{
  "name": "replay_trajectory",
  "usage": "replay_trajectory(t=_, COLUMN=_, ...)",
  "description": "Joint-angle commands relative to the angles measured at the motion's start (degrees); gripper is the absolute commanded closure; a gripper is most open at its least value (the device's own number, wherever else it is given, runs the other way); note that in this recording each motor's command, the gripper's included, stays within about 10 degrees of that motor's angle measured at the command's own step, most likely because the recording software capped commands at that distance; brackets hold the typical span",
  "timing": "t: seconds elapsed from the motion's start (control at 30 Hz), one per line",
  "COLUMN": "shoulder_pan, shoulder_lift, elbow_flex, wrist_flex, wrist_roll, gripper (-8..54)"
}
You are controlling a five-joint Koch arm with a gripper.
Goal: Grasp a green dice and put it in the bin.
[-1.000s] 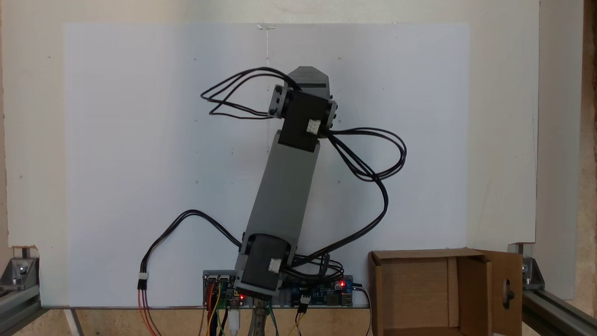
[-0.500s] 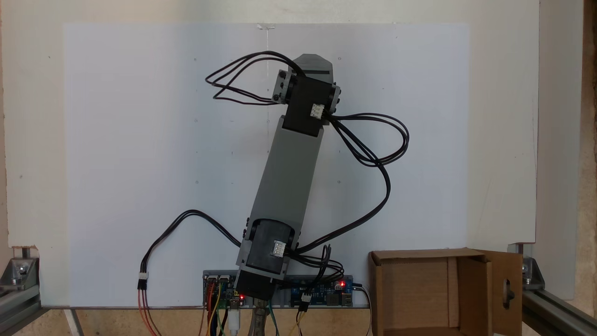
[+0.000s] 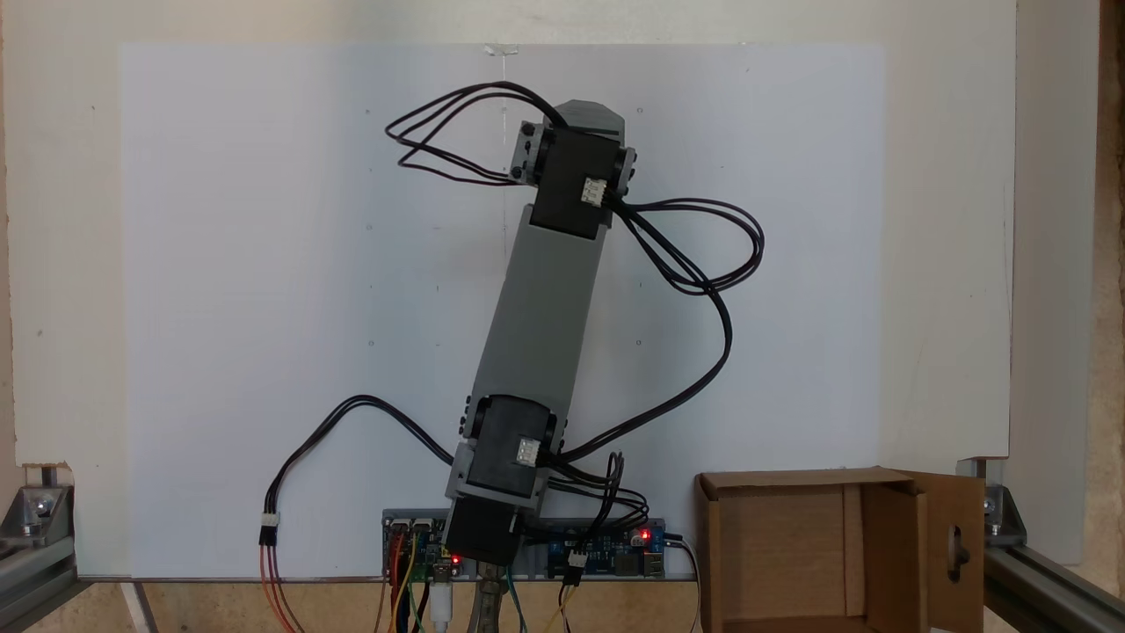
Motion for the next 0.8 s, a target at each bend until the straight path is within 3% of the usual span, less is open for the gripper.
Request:
replay_trajectory(t=0.0, shoulder_pan=-0.70, shoulder_lift=-0.44, elbow_flex=-3.52, wrist_flex=-0.62, wrist_roll=2.37, gripper=3.0)
replay_trajectory(t=0.53, shoulder_pan=-0.97, shoulder_lift=-3.96, elbow_flex=-3.34, wrist_flex=-2.11, wrist_roll=2.20, gripper=2.2)
replay_trajectory(t=0.77, shoulder_pan=-0.97, shoulder_lift=-3.96, elbow_flex=4.83, wrist_flex=-10.20, wrist_roll=1.05, gripper=2.2)
